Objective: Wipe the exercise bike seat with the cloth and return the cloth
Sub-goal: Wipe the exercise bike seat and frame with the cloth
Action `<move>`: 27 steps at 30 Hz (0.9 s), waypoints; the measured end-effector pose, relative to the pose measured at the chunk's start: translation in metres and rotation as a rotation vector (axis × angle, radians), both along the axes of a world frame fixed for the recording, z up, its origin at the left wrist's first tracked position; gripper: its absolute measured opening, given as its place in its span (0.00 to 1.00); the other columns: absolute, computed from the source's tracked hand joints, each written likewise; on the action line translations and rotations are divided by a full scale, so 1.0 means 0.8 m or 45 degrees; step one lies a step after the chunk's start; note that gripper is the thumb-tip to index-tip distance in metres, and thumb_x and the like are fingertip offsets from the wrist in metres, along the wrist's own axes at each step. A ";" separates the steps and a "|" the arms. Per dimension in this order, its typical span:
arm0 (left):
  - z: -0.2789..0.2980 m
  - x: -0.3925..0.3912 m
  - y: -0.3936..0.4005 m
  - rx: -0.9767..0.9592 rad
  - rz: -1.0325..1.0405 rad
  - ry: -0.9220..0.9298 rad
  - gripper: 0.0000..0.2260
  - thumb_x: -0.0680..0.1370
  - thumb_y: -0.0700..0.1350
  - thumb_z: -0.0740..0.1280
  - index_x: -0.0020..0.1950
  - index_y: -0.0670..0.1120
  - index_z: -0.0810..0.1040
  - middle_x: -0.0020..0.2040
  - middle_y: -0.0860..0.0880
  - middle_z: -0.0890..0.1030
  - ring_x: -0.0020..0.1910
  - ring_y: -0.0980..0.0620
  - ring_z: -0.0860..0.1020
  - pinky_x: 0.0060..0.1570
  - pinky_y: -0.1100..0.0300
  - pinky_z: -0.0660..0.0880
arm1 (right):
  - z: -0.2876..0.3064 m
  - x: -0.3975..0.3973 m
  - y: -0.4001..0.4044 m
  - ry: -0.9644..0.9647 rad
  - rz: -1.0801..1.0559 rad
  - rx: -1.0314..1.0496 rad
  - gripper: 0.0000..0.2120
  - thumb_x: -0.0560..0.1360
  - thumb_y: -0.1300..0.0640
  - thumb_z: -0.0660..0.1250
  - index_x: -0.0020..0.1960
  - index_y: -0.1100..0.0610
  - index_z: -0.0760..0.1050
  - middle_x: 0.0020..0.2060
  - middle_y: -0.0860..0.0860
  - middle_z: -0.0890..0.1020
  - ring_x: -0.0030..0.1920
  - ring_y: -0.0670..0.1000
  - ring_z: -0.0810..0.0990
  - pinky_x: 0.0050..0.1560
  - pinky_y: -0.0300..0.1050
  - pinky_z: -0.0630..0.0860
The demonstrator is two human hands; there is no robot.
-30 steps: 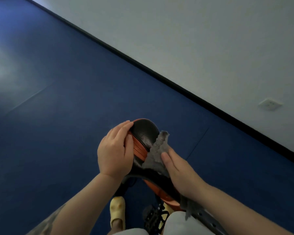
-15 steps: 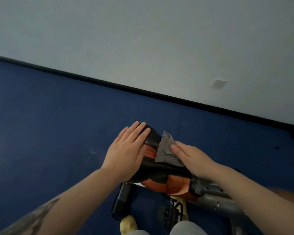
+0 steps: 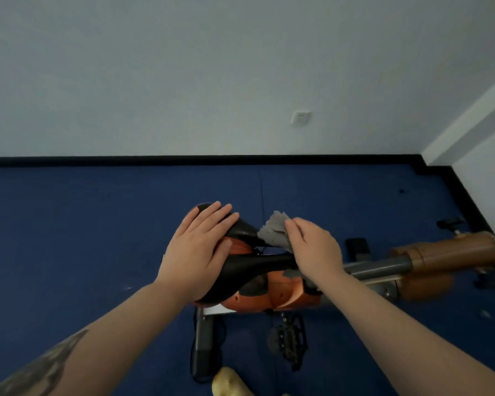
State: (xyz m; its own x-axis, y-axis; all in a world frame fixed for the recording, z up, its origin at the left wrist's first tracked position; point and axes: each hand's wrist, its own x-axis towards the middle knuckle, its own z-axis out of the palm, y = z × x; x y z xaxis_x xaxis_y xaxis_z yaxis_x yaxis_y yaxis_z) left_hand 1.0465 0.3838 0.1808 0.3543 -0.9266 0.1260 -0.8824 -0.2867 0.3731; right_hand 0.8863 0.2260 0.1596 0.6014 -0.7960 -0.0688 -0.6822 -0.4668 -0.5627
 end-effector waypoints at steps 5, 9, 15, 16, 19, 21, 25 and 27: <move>0.002 -0.001 -0.001 -0.024 0.033 -0.009 0.20 0.80 0.50 0.54 0.72 0.55 0.66 0.73 0.57 0.65 0.74 0.61 0.55 0.75 0.58 0.47 | -0.007 0.002 0.002 -0.072 -0.154 0.011 0.19 0.81 0.45 0.51 0.39 0.52 0.73 0.34 0.46 0.77 0.37 0.50 0.76 0.32 0.45 0.66; 0.000 -0.001 0.000 -0.040 0.046 -0.016 0.20 0.79 0.49 0.54 0.72 0.55 0.67 0.73 0.57 0.66 0.74 0.61 0.56 0.75 0.57 0.49 | -0.028 -0.010 0.049 -0.546 -0.530 0.008 0.16 0.82 0.50 0.52 0.60 0.57 0.73 0.56 0.50 0.77 0.57 0.50 0.74 0.51 0.43 0.68; 0.000 0.001 -0.002 -0.041 0.027 -0.032 0.20 0.79 0.48 0.54 0.71 0.54 0.67 0.73 0.56 0.66 0.74 0.60 0.57 0.74 0.60 0.46 | -0.015 0.003 0.044 -0.608 -0.722 0.249 0.20 0.82 0.50 0.52 0.71 0.54 0.66 0.70 0.52 0.68 0.69 0.53 0.67 0.62 0.44 0.64; 0.000 0.002 -0.003 -0.038 0.025 -0.033 0.20 0.79 0.48 0.54 0.71 0.54 0.67 0.73 0.56 0.66 0.74 0.60 0.57 0.74 0.60 0.46 | -0.010 0.002 0.048 -0.637 -0.751 0.317 0.21 0.82 0.49 0.52 0.73 0.53 0.63 0.72 0.52 0.65 0.71 0.53 0.66 0.64 0.46 0.64; 0.000 0.004 -0.004 -0.032 0.016 -0.037 0.21 0.79 0.50 0.52 0.71 0.54 0.67 0.73 0.56 0.66 0.74 0.60 0.57 0.75 0.58 0.47 | 0.006 0.010 0.079 -0.662 -0.881 0.501 0.25 0.83 0.50 0.50 0.78 0.53 0.49 0.78 0.51 0.52 0.73 0.52 0.62 0.64 0.43 0.61; -0.001 0.006 -0.003 -0.039 0.003 -0.039 0.21 0.79 0.51 0.51 0.71 0.54 0.67 0.73 0.56 0.66 0.74 0.60 0.57 0.75 0.59 0.47 | 0.011 0.027 0.096 -0.635 -0.955 0.569 0.29 0.83 0.51 0.50 0.78 0.53 0.41 0.78 0.49 0.43 0.73 0.51 0.61 0.60 0.39 0.60; -0.003 0.009 0.001 -0.059 -0.021 -0.023 0.21 0.79 0.52 0.51 0.71 0.52 0.68 0.73 0.54 0.66 0.74 0.58 0.57 0.74 0.59 0.46 | 0.010 0.054 0.094 -0.775 -1.193 0.603 0.32 0.83 0.52 0.51 0.77 0.56 0.35 0.78 0.51 0.39 0.76 0.52 0.55 0.59 0.34 0.56; -0.003 0.009 -0.001 -0.071 -0.037 -0.004 0.22 0.79 0.52 0.50 0.71 0.51 0.68 0.73 0.53 0.67 0.74 0.57 0.58 0.75 0.57 0.47 | 0.014 0.065 0.100 -0.836 -1.297 0.566 0.32 0.83 0.51 0.51 0.77 0.56 0.34 0.78 0.52 0.40 0.77 0.51 0.53 0.61 0.33 0.53</move>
